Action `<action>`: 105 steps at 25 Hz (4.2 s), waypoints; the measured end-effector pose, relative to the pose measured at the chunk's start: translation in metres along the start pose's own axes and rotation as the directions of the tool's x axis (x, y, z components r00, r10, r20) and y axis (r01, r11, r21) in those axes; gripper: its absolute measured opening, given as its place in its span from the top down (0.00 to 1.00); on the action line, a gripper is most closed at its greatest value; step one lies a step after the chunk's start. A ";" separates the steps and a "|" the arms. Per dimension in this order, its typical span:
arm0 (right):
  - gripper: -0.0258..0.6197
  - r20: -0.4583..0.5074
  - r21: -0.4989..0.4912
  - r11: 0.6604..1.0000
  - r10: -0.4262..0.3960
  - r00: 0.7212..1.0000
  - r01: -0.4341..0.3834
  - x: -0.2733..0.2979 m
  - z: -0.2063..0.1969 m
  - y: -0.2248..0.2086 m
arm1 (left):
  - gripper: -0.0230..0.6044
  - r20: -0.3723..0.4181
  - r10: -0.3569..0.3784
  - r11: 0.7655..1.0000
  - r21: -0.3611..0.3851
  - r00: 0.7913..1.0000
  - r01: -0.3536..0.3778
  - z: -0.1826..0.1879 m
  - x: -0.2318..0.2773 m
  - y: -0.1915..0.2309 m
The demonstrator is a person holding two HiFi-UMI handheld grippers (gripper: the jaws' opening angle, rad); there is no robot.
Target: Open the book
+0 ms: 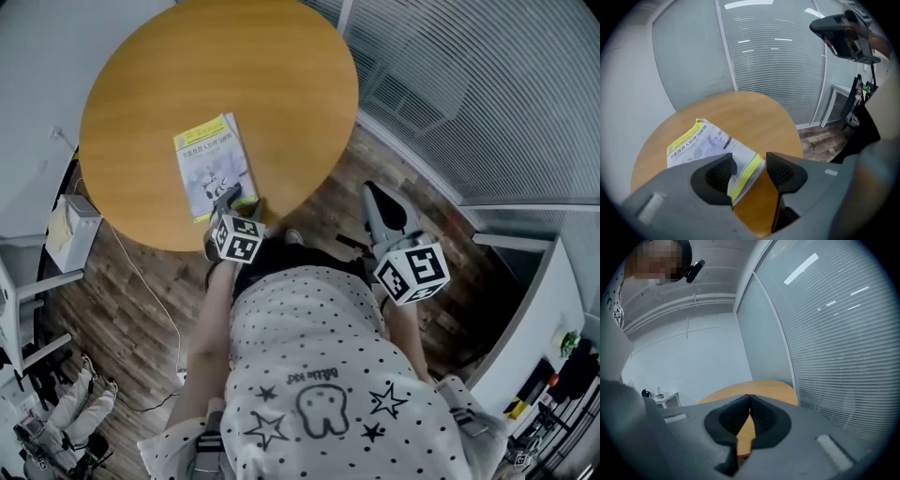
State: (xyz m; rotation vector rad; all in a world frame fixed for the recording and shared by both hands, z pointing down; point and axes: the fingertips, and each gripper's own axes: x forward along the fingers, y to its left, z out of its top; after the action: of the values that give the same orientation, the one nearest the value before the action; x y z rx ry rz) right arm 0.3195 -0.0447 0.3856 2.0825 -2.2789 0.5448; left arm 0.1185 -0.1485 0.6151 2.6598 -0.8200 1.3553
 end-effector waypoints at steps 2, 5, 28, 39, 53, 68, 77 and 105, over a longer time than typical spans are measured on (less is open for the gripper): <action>0.95 -0.003 -0.004 1.000 -0.002 1.000 0.002 0.000 0.000 0.000 | 0.59 0.002 0.002 1.000 -0.014 1.000 -0.002 0.001 0.002 0.000; 0.95 -0.004 -0.011 1.000 0.002 1.000 -0.002 0.001 0.002 0.003 | 0.59 -0.007 -0.004 1.000 -0.009 1.000 0.004 0.001 0.006 0.000; 0.95 -0.016 -0.027 0.999 0.018 1.000 -0.019 0.003 0.000 0.009 | 0.83 -0.082 0.147 0.989 0.032 0.986 -0.144 0.000 -0.010 0.023; 0.95 -0.027 -0.025 0.999 0.039 0.999 -0.040 0.007 -0.004 0.016 | 0.88 -0.030 0.178 0.983 -0.035 0.984 -0.179 0.010 -0.032 0.040; 0.95 -0.036 -0.040 0.994 0.105 0.994 -0.106 0.021 -0.003 0.051 | 0.88 0.054 0.259 0.961 -0.118 0.964 -0.252 0.018 -0.080 0.072; 0.95 -0.046 -0.062 0.988 0.137 0.990 -0.139 0.035 -0.004 0.072 | 0.88 0.093 0.329 0.934 -0.176 0.940 -0.309 0.008 -0.110 0.105; 0.95 -0.050 -0.073 0.986 0.148 0.988 -0.152 0.039 -0.005 0.082 | 0.89 0.105 0.367 0.918 -0.202 0.924 -0.341 -0.006 -0.125 0.118; 0.95 -0.070 -0.090 0.978 0.180 0.981 -0.186 0.066 -0.004 0.126 | 0.89 0.066 0.443 0.869 -0.279 0.894 -0.409 -0.061 -0.164 0.171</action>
State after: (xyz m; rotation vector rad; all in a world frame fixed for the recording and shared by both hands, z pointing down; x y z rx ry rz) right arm 0.1884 -0.0999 0.3739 1.7999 -2.4247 0.4847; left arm -0.0868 -0.2076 0.4943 2.4663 -1.5616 1.0480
